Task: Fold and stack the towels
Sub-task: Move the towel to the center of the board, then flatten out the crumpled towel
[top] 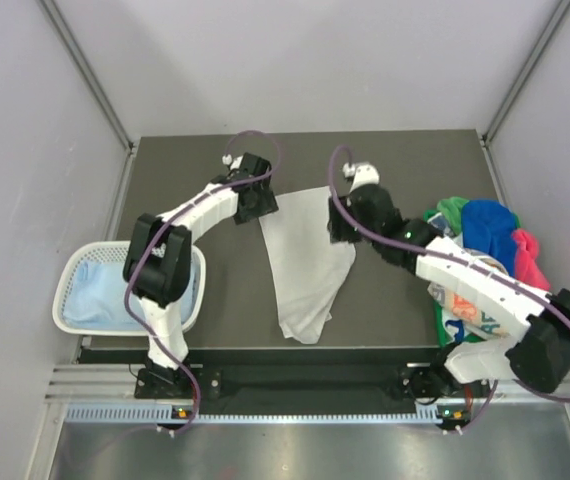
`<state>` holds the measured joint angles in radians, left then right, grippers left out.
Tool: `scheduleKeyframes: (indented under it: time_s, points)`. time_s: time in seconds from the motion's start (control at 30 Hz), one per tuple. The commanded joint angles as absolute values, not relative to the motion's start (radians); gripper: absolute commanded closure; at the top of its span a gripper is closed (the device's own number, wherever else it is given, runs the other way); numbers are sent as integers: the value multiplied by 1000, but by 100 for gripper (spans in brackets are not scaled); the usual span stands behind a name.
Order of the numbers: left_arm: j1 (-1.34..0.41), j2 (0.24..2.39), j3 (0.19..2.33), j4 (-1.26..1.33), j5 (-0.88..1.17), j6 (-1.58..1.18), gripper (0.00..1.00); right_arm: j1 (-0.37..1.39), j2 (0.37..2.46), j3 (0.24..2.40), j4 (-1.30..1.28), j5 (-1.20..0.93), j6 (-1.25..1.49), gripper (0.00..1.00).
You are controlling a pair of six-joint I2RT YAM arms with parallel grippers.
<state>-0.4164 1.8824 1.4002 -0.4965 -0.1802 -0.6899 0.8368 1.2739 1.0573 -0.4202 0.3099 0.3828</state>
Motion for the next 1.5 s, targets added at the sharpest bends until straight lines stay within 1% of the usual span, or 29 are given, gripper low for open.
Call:
scheduleKeyframes:
  time_s: [0.0, 0.1, 0.17, 0.2, 0.27, 0.3, 0.33, 0.4, 0.43, 0.5, 0.57, 0.63, 0.83, 0.93, 1.03, 1.13, 1.17, 1.2, 1.27, 1.3, 1.33, 1.4, 1.43, 1.47]
  points:
    - [-403, 2012, 1552, -491, -274, -698, 27, 677, 1356, 1147, -309, 215, 256, 39]
    - [-400, 2112, 1665, -555, -308, -693, 27, 556, 1542, 1242, -232, 88, 212, 39]
    - [-397, 2143, 1684, -551, -322, -695, 27, 487, 1627, 1324, -184, 35, 198, 39]
    - [-396, 2164, 1690, -543, -325, -695, 27, 471, 1723, 1362, -190, 23, 192, 39]
    - [-396, 2189, 1709, -534, -357, -695, 28, 443, 1823, 1494, -207, 12, 172, 41]
    - [-393, 2212, 1716, -537, -363, -695, 28, 437, 1921, 1543, -244, 8, 166, 41]
    - [-391, 2224, 1738, -548, -370, -698, 28, 431, 1972, 1646, -274, 18, 161, 41]
    - [-390, 2240, 1744, -549, -365, -700, 28, 426, 2093, 1735, -346, 52, 155, 41]
    - [-388, 2243, 1743, -540, -364, -701, 28, 420, 2127, 1800, -363, 57, 155, 41]
    - [-390, 2249, 1743, -531, -364, -704, 29, 407, 2211, 1865, -399, 55, 164, 41]
    - [-390, 2256, 1747, -531, -361, -706, 30, 400, 2247, 1913, -420, 67, 164, 41]
    - [-390, 2263, 1746, -529, -353, -707, 33, 396, 2284, 1942, -446, 71, 166, 41]
    - [-391, 2284, 1746, -517, -330, -713, 40, 397, 2329, 1959, -445, 54, 178, 41]
    - [-391, 2299, 1744, -509, -307, -722, 44, 399, 2350, 1968, -460, 34, 186, 42]
    - [-393, 2312, 1746, -506, -290, -733, 47, 397, 2353, 1959, -456, 38, 192, 47]
    - [-396, 2319, 1744, -511, -282, -742, 53, 397, 2364, 1968, -454, 40, 195, 50]
    - [-399, 2319, 1743, -511, -281, -745, 58, 396, 2373, 1974, -457, 37, 195, 50]
    - [-400, 2319, 1741, -511, -281, -747, 60, 396, 2376, 1982, -462, 26, 196, 52]
    - [-400, 2321, 1738, -514, -285, -749, 68, 396, 2382, 1985, -459, 15, 202, 59]
    - [-400, 2322, 1741, -512, -285, -749, 74, 396, 2382, 1985, -456, 9, 204, 61]
    - [-400, 2324, 1744, -515, -284, -747, 77, 396, 2382, 1986, -456, 6, 209, 67]
    - [-400, 2329, 1758, -517, -282, -741, 87, 394, 2384, 1983, -453, 5, 209, 76]
    - [-400, 2327, 1764, -517, -282, -738, 91, 393, 2384, 1982, -453, 3, 210, 87]
    - [-400, 2326, 1779, -517, -282, -723, 99, 393, 2378, 1980, -451, 5, 212, 91]
